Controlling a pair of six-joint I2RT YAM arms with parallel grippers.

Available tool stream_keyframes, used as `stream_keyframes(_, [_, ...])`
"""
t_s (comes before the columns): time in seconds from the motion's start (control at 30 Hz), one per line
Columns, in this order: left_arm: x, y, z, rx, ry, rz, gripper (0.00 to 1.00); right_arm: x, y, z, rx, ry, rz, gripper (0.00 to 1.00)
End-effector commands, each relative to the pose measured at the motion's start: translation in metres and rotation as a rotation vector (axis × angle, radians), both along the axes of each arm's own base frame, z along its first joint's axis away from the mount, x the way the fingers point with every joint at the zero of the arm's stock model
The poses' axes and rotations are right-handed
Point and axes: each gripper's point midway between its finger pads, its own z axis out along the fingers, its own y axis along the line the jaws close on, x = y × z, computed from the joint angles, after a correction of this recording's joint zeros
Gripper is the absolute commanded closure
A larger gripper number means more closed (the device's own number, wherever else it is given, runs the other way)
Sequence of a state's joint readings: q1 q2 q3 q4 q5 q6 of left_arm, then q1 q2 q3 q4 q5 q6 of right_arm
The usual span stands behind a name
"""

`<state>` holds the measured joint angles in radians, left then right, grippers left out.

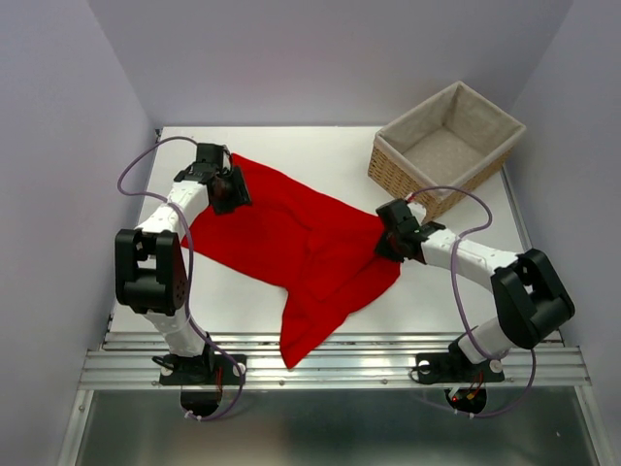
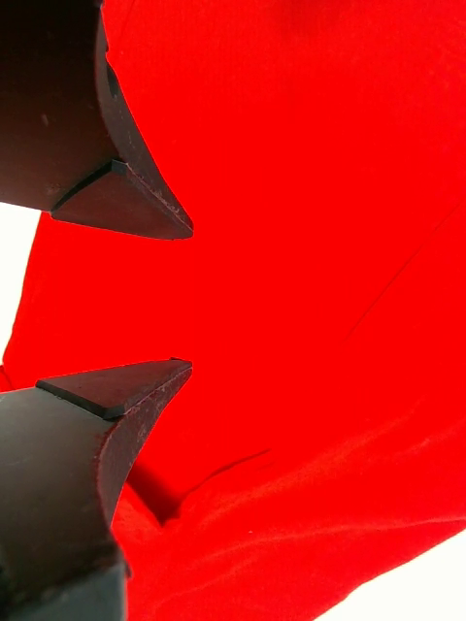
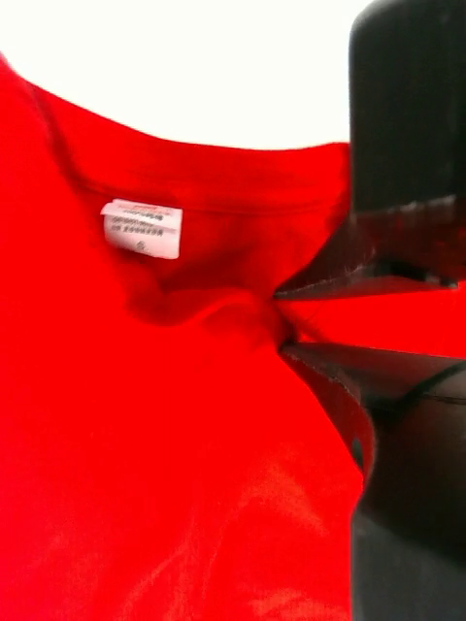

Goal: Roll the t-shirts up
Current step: Fold the T-shirt at the center of the board.

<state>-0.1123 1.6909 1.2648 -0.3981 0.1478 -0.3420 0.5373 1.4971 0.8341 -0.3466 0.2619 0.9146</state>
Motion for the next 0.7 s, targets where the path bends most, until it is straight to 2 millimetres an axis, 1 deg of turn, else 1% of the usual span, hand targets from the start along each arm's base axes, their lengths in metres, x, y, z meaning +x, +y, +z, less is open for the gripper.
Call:
stream_keyframes(0.0, [-0.001,-0.009,0.002,-0.035,-0.009,-0.02,0.37,0.014,-0.007,0.031,-0.052,-0.063,0.01,0.68])
stream_keyframes(0.03, [-0.001,-0.009,0.004,-0.035,-0.012,-0.02,0.37,0.013,-0.006,0.036,-0.053,-0.075,0.049,0.68])
stream_keyframes(0.07, [0.001,-0.01,0.009,-0.036,-0.023,-0.021,0.37,0.012,0.0,0.049,-0.035,-0.109,0.075,0.67])
stream_keyframes(0.1, [0.001,-0.009,0.012,-0.032,-0.028,-0.019,0.37,0.009,0.004,0.055,-0.027,-0.119,0.096,0.57])
stream_keyframes(0.17, [0.004,-0.008,0.018,-0.027,-0.04,-0.018,0.37,0.001,0.009,0.061,-0.036,-0.119,0.124,0.54])
stream_keyframes(0.2, [0.005,-0.007,0.018,-0.022,-0.038,-0.014,0.37,-0.006,0.018,0.065,-0.034,-0.126,0.153,0.5])
stream_keyframes(0.23, [0.007,-0.006,0.023,-0.018,-0.046,-0.013,0.37,-0.031,0.045,0.063,-0.043,-0.116,0.24,0.48])
stream_keyframes(0.27, [0.008,-0.006,0.024,-0.018,-0.05,-0.013,0.37,-0.031,0.045,0.064,-0.044,-0.115,0.227,0.48])
stream_keyframes(0.3, [0.009,-0.006,0.024,-0.017,-0.049,-0.01,0.37,-0.038,0.053,0.063,-0.048,-0.113,0.249,0.48])
stream_keyframes(0.33, [0.009,-0.006,0.025,-0.017,-0.05,-0.01,0.37,-0.046,0.063,0.056,-0.062,-0.094,0.277,0.48])
stream_keyframes(0.37, [0.01,-0.006,0.026,-0.016,-0.051,-0.009,0.37,-0.062,0.082,0.054,-0.072,-0.094,0.329,0.48])
stream_keyframes(0.4, [0.011,-0.006,0.026,-0.015,-0.052,-0.008,0.37,-0.071,0.09,0.049,-0.084,-0.08,0.359,0.48])
stream_keyframes(0.43, [0.011,-0.006,0.027,-0.016,-0.052,-0.009,0.37,-0.076,0.103,0.05,-0.084,-0.081,0.387,0.48])
stream_keyframes(0.47, [0.012,-0.006,0.027,-0.016,-0.054,-0.009,0.37,-0.083,0.112,0.038,-0.101,-0.056,0.414,0.48])
stream_keyframes(0.5, [0.012,-0.006,0.027,-0.013,-0.053,-0.012,0.37,-0.096,0.131,0.036,-0.08,-0.05,0.489,0.48])
stream_keyframes(0.53, [0.011,-0.004,0.024,-0.006,-0.042,-0.008,0.37,-0.101,0.141,0.034,-0.073,-0.053,0.534,0.48])
stream_keyframes(0.57, [0.012,-0.004,0.024,-0.004,-0.04,-0.009,0.37,-0.112,0.153,0.03,-0.082,-0.058,0.606,0.48])
stream_keyframes(0.6, [0.012,-0.003,0.025,0.0,-0.04,-0.008,0.37,-0.114,0.158,0.029,-0.081,-0.063,0.626,0.48])
stream_keyframes(0.63, [0.012,-0.003,0.025,0.0,-0.041,-0.006,0.37,-0.114,0.16,0.026,-0.091,-0.058,0.638,0.48])
stream_keyframes(0.67, [0.011,-0.003,0.026,0.0,-0.044,-0.006,0.37,-0.115,0.166,0.029,-0.106,-0.069,0.666,0.48])
